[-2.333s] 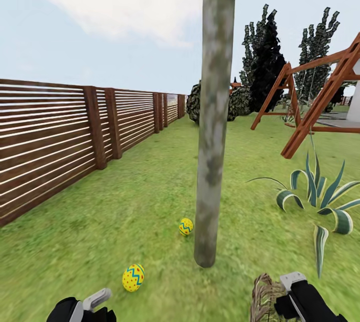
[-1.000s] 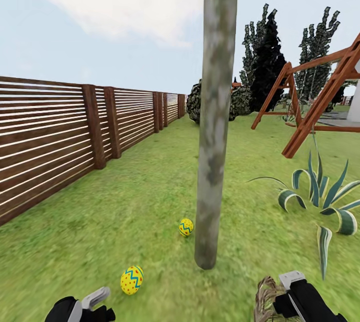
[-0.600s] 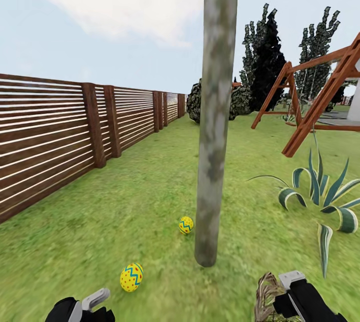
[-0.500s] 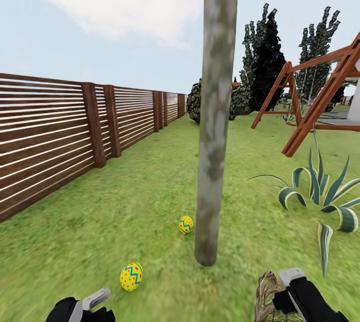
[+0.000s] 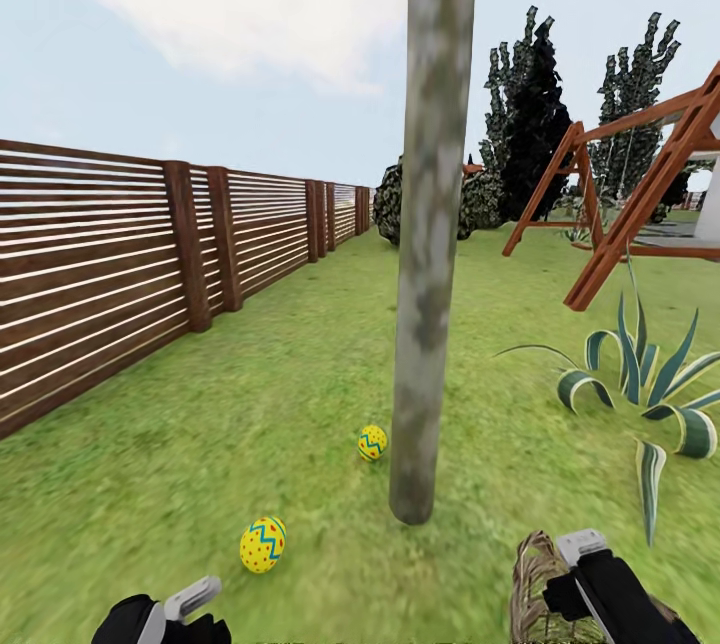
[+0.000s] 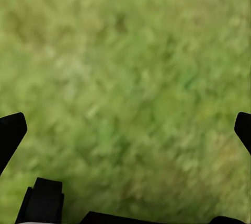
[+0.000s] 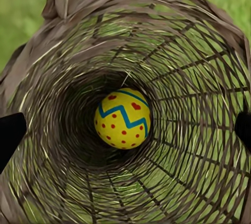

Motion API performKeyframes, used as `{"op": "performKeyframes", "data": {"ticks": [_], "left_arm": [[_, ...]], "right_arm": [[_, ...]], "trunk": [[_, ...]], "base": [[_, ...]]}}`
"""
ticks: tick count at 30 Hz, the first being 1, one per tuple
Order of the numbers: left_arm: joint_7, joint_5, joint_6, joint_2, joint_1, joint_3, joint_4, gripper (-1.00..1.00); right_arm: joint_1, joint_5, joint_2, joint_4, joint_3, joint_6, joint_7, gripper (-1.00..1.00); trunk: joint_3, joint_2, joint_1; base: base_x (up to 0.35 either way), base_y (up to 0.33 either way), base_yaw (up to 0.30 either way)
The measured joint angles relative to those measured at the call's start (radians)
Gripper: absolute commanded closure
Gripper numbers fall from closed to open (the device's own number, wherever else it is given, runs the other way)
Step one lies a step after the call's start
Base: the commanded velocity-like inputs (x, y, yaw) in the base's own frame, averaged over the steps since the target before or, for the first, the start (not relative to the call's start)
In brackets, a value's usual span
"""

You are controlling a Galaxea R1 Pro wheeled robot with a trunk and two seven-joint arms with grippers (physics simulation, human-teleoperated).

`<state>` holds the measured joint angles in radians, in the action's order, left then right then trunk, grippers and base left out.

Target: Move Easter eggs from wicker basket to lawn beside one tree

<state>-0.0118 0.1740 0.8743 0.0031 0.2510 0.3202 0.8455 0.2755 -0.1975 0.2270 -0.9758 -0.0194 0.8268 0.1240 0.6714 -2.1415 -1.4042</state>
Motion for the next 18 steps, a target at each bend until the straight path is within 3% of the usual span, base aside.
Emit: {"op": "performKeyframes", "data": {"ticks": [18], "left_arm": [[0.003,0.005,0.000,0.002,0.000,0.005,0.009,-1.00]], "right_arm": [[0.000,-0.001,0.003,0.025,0.004,0.000,-0.001,-1.00]], "trunk": [[0.056,-0.126,-0.069]], "base": [[0.000,0.000,0.000]]}}
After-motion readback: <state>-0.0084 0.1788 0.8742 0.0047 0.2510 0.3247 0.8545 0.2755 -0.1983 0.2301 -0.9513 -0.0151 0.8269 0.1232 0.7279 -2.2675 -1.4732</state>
